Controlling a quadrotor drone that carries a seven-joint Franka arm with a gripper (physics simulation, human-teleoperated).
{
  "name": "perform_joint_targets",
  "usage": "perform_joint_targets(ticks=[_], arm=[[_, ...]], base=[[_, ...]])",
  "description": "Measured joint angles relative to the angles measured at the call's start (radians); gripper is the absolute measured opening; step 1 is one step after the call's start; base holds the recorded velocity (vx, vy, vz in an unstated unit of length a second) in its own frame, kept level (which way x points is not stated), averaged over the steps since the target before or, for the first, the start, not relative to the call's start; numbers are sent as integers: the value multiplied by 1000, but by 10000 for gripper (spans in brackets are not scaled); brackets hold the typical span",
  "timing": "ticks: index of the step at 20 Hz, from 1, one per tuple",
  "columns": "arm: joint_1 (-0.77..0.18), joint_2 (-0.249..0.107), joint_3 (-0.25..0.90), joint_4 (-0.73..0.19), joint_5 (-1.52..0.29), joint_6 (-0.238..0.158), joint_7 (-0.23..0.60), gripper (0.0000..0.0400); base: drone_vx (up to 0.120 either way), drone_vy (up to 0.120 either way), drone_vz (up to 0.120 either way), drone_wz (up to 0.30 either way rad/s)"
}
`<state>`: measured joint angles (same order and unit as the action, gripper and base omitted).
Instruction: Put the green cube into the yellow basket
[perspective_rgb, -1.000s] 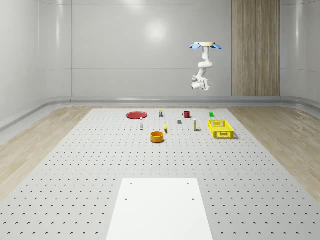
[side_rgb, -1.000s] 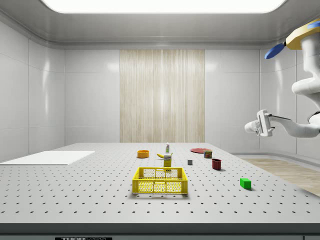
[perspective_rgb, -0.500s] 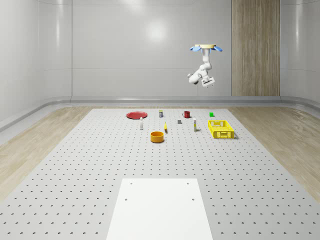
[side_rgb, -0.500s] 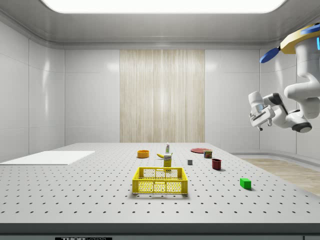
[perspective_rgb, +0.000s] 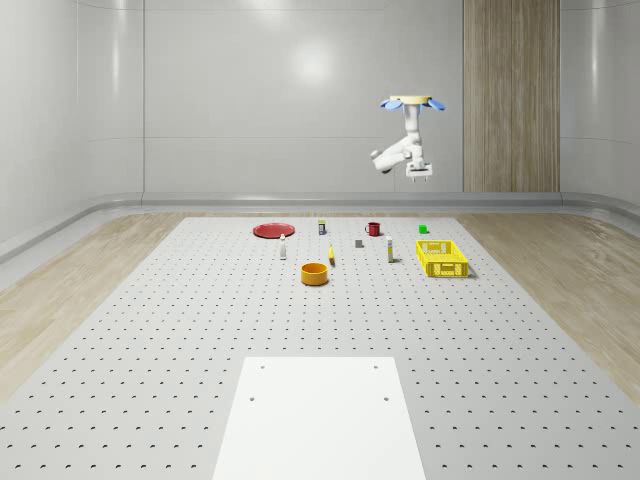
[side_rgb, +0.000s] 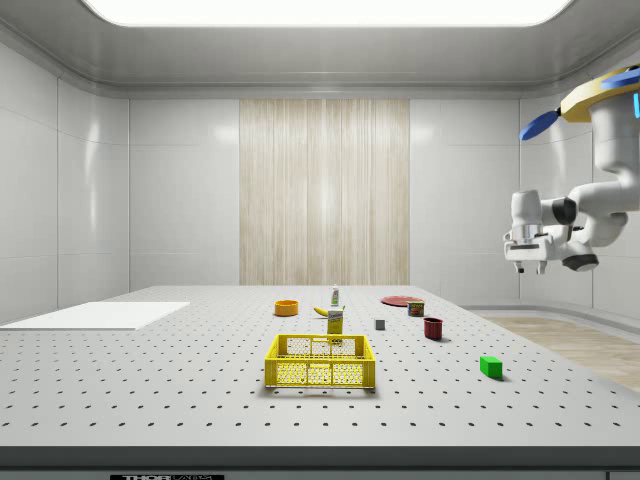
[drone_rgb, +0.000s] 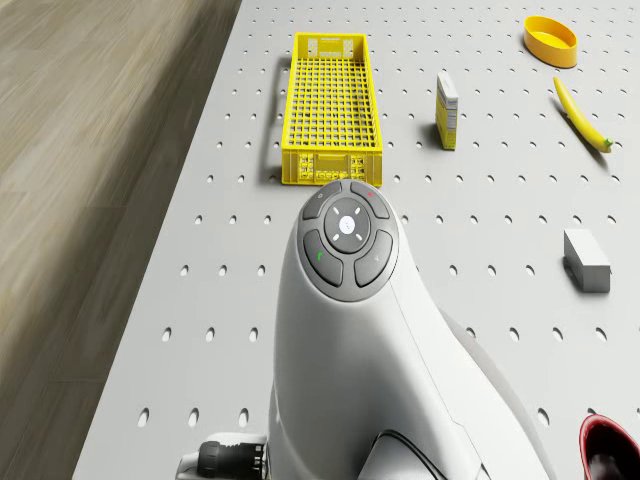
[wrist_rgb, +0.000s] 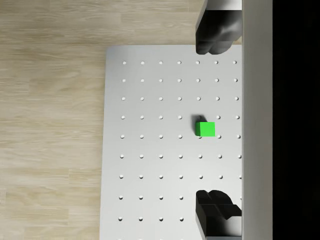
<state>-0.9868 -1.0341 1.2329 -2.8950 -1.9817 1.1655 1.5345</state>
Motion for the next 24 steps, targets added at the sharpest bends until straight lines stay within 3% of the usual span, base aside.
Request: perform_joint_targets(ticks=[8, 24], arm=[[-52, -50, 30, 0, 6, 15, 38, 400], [-91, -135, 62, 5, 47, 84, 73, 400]], base=[[70, 0, -120, 0], [95, 0, -120, 0]])
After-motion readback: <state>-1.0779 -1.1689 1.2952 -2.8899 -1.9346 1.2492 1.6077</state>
